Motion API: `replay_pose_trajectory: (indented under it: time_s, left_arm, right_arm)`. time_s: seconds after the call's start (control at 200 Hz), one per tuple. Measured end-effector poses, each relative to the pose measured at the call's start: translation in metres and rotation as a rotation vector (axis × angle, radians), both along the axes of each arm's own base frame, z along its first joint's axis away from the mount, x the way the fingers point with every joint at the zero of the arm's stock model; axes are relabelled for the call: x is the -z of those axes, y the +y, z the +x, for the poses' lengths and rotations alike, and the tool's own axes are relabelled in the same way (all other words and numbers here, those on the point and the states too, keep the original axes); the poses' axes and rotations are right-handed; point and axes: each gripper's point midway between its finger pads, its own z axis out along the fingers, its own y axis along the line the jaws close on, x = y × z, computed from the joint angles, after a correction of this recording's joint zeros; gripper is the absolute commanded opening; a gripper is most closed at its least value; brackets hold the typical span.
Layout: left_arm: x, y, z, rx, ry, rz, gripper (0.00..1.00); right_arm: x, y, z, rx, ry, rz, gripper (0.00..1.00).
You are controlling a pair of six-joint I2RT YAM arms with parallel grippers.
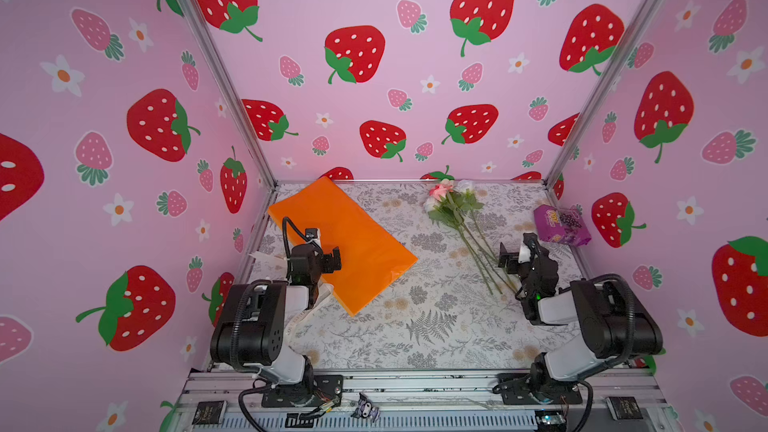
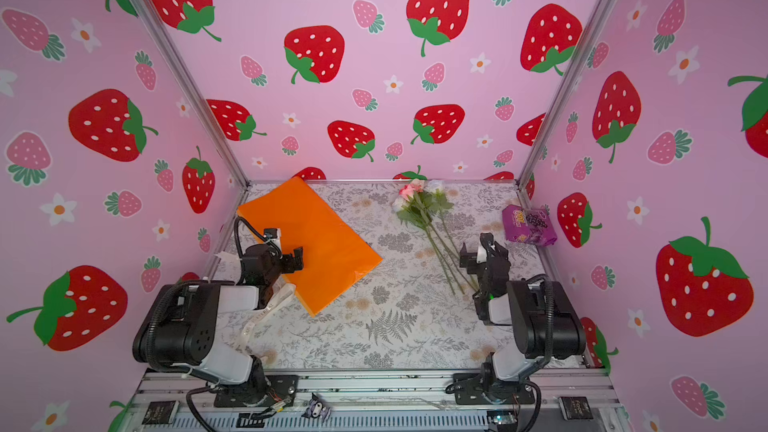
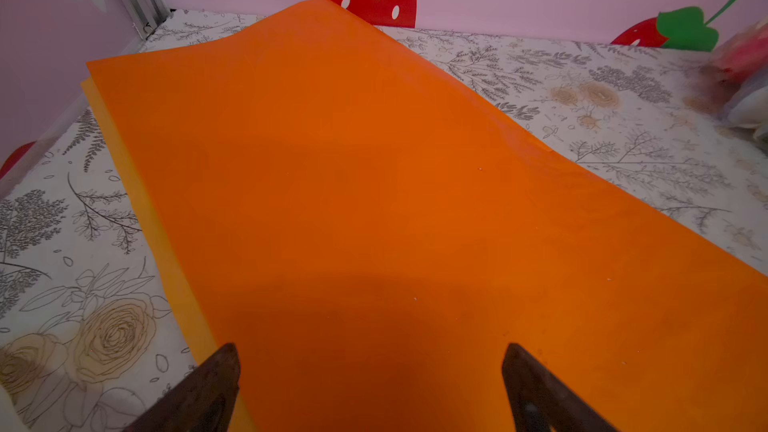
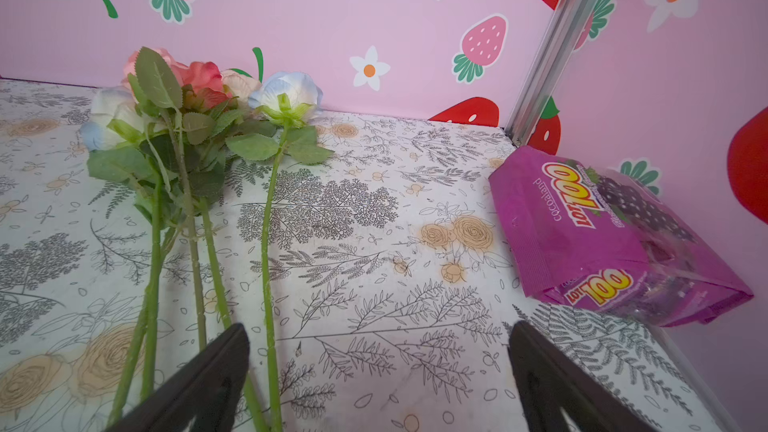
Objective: Tie the bouquet of fake flowers
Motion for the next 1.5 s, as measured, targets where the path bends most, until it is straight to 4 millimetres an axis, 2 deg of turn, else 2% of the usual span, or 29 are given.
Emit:
replay_pose_trajectory:
  time_s: [1.111,1.211,1.306,1.381,1.481,1.501]
  left_arm:
    - [-0.002,-0.001,0.0,0.008,-0.007,-0.001,0.99]
    - [-0.016,-0.001,-0.001,0.007,-0.04,0.0,0.99]
    - [-0.034,0.003,-0.005,-0.019,-0.054,-0.004,0.99]
    - [-0.054,0.008,-0.004,-0.081,-0.044,-0.048,0.99]
    - [-0.089,0.016,0.009,-0.196,-0.031,-0.196,1.0]
    - [-0.094,0.014,0.012,-0.195,-0.032,-0.22,0.97]
  right_arm:
    - [-0.002,0.005,-0.003,-0.006,-0.016,-0.009,1.0]
    - [-0.006,0.006,-0.006,-0.009,-0.025,-0.011,1.0]
    - [-0.022,0.003,-0.008,0.014,-0.024,-0.004,1.0]
    - [-0.046,-0.002,0.0,0.053,-0.025,0.033,1.0]
    - [-0.083,-0.001,0.014,0.068,-0.01,0.113,1.0]
    - [-0.089,0.001,0.015,0.058,-0.004,0.129,1.0]
